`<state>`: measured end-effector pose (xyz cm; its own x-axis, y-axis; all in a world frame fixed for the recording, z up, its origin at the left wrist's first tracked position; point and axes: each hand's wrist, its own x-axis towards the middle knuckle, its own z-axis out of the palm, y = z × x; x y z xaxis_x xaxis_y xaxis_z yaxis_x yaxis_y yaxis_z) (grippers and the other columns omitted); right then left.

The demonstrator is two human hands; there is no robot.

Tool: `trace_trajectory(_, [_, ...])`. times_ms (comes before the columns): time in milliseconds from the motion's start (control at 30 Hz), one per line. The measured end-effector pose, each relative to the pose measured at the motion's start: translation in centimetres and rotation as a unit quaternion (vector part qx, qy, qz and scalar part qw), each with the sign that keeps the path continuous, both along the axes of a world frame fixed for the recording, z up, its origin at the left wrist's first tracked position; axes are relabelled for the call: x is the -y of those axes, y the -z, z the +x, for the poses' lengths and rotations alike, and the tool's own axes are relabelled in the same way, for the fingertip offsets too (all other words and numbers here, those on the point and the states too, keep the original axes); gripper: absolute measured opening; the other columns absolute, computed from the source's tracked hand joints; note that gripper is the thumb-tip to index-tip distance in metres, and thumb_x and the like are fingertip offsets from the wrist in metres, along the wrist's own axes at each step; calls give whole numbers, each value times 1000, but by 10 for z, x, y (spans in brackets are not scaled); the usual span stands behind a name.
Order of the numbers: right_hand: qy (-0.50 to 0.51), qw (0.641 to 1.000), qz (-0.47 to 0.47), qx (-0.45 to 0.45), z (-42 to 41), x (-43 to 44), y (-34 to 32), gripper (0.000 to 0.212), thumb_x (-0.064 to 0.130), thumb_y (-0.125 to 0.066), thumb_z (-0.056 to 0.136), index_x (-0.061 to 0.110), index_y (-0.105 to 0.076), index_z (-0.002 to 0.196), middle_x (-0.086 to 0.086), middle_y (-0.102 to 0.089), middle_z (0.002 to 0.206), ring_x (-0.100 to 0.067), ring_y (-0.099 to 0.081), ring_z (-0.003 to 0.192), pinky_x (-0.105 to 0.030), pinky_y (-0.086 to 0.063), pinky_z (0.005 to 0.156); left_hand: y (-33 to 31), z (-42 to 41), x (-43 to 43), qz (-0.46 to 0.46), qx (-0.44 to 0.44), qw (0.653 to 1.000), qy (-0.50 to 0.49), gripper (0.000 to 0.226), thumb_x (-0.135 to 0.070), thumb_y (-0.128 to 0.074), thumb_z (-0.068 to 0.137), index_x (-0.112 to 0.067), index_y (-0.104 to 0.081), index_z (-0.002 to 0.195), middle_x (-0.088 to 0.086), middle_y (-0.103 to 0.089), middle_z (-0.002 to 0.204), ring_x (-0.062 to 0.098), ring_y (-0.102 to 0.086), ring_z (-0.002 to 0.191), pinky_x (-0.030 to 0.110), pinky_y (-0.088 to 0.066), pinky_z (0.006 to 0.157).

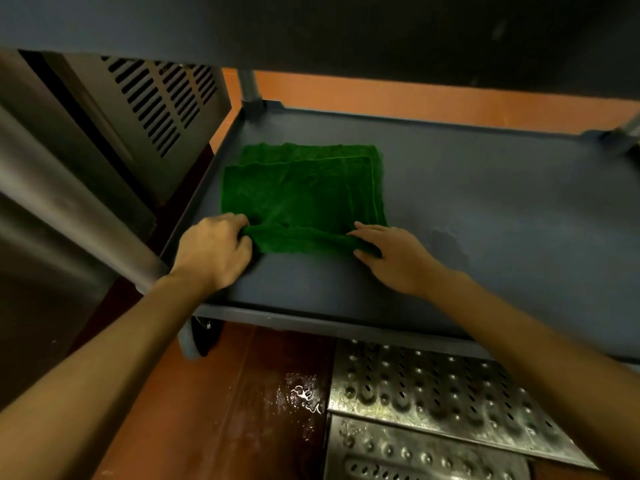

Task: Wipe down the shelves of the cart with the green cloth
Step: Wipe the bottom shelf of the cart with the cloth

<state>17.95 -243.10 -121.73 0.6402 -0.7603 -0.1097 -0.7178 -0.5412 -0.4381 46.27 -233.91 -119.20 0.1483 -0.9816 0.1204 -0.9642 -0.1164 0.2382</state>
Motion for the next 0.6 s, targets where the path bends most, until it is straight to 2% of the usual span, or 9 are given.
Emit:
trace_trajectory(67, [3, 1000, 1, 22, -6, -12, -2, 45, 30, -52, 101, 22, -46, 145, 4, -40, 154, -2, -56, 77, -38, -40, 106, 1, -3, -7, 19, -19, 1000, -5, 17, -22, -49, 94, -14, -65, 97, 13, -67, 102, 39, -60, 99, 43, -49, 77])
trace_trajectory(100, [12, 999, 8, 37, -8, -18, -2, 46, 29, -53, 101, 22, -45, 146, 2, -52, 145, 1, -51, 66, -29, -45, 98, 1, -6, -10, 37, -32, 999, -2, 19, -23, -46, 95, -17, -64, 94, 11, -67, 98, 37, -60, 96, 42, -50, 76])
trace_trajectory(167, [36, 997, 37, 65, -16, -26, -3, 47, 28, -54, 100, 22, -45, 146, 5, -70, 95, -1, -52, 54, -9, -45, 67, 4, -10, -18, 87, -58, 995, 3, 24, -26, -41, 97, -20, -62, 88, 7, -66, 89, 32, -60, 90, 41, -50, 75])
trace_trajectory(233, [53, 994, 63, 79, -24, -33, -6, 45, 27, -56, 99, 23, -49, 144, 10, -57, 66, 0, -53, 48, -10, -41, 52, 8, -14, -26, 124, -60, 990, 14, 27, -29, -37, 99, -22, -61, 90, 4, -64, 87, 28, -60, 88, 39, -51, 75])
trace_trajectory(333, [53, 994, 68, 74, -34, -44, -10, 41, 26, -58, 97, 23, -56, 138, 14, -54, 60, 1, -53, 46, -11, -40, 48, 11, -17, -32, 151, -66, 986, 29, 27, -31, -36, 100, -25, -60, 88, 0, -65, 84, 23, -60, 82, 39, -52, 74])
trace_trajectory(433, [24, 998, 51, 37, -42, -54, -14, 43, 29, -55, 95, 28, -55, 138, 6, -65, 67, 0, -55, 49, -12, -38, 49, 8, -20, -31, 178, -61, 981, 46, 27, -33, -38, 101, -24, -57, 85, 1, -64, 80, 22, -60, 79, 41, -52, 75])
trace_trajectory(500, [-8, 999, 32, 5, -48, -58, -17, 45, 28, -53, 96, 31, -52, 141, 3, -74, 105, 1, -56, 58, -15, -45, 64, 6, -24, -31, 181, -37, 981, 66, 22, -38, -39, 100, -24, -52, 89, 0, -64, 82, 22, -61, 80, 41, -53, 75])
trace_trajectory(533, [-22, 999, 24, -5, -51, -60, -18, 46, 27, -53, 96, 32, -51, 142, 9, -64, 131, 3, -58, 71, -20, -48, 79, 6, -27, -32, 174, -29, 981, 76, 18, -41, -40, 99, -26, -49, 93, -2, -63, 84, 22, -61, 81, 40, -52, 74])
trace_trajectory(600, [-35, 999, 8, -30, -57, -63, -18, 49, 24, -50, 96, 35, -46, 144, 24, -37, 151, -8, -53, 105, -30, -42, 102, 6, -37, -33, 148, -24, 985, 90, 18, -46, -45, 95, -29, -46, 102, -3, -60, 92, 22, -60, 83, 37, -50, 72])
